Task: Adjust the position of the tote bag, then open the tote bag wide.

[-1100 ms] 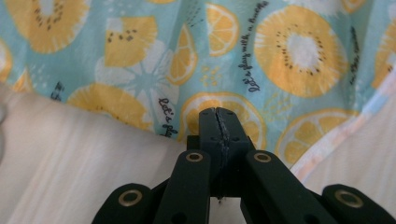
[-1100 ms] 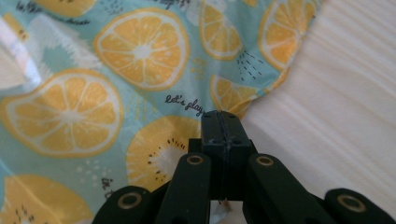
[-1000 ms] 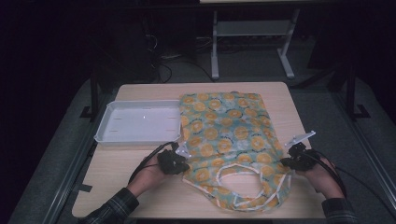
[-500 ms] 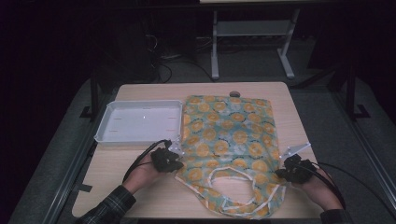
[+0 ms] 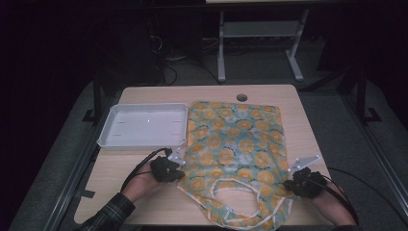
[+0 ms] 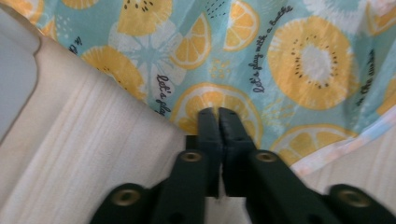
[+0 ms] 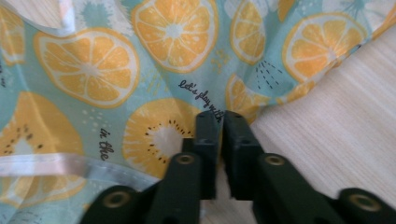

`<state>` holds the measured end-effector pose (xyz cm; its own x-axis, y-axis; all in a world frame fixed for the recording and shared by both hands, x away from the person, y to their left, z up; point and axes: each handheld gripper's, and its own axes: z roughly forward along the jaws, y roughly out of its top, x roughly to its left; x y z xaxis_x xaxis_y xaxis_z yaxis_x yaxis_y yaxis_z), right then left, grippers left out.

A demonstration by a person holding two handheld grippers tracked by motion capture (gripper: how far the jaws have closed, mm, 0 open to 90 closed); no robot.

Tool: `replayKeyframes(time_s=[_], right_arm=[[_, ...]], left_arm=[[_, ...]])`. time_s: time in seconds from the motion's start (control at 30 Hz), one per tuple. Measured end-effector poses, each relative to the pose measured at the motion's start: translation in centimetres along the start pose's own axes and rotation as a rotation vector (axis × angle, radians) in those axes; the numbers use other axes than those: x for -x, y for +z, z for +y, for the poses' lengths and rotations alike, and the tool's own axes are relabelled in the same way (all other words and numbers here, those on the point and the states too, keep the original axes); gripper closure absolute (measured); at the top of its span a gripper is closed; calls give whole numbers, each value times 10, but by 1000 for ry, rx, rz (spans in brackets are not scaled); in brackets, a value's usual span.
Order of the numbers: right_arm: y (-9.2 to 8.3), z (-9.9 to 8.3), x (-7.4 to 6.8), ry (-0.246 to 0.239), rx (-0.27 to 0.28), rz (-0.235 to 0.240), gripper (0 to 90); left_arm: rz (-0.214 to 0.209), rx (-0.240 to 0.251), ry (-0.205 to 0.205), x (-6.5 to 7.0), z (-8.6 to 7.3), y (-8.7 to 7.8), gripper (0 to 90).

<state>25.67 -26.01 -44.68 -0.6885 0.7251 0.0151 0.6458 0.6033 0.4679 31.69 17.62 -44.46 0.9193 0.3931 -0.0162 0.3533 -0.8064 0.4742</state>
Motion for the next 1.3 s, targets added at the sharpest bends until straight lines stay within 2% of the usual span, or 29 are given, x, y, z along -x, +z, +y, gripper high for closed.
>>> replayKeyframes(time_s=[0.07,0.17,0.23,0.33,0.43,0.6,0.63,0.67,0.83,0.97,1.13,1.3], right_arm=[[-4,1,-1,6,16,-5,738],[-10,3,-2,9,57,-6,658],[-14,4,-3,15,85,6,611],[-17,7,-6,18,114,23,566],[-17,9,-13,-6,115,53,537],[-18,12,-22,-26,115,82,507],[-18,12,-22,-33,120,84,502],[-18,13,-24,-34,118,88,493],[-17,13,-29,-45,113,104,457],[-17,11,-33,-56,110,113,438],[-18,7,-39,-68,110,119,418],[-15,1,-45,-88,84,132,397]], left_arm=[[1,5,-9,1,0,-2,816],[-8,41,-29,4,2,-7,766],[-12,50,-15,6,4,-13,728],[-32,96,-32,10,7,-17,645],[-51,117,-46,15,11,-19,555],[-79,153,-57,24,19,-17,460],[-80,149,-42,26,21,-17,450],[-87,162,-54,28,23,-16,437],[-107,154,-23,36,31,-10,386],[-124,151,-18,44,34,-4,354],[-135,116,20,53,37,4,331],[-126,93,41,61,39,13,298]])
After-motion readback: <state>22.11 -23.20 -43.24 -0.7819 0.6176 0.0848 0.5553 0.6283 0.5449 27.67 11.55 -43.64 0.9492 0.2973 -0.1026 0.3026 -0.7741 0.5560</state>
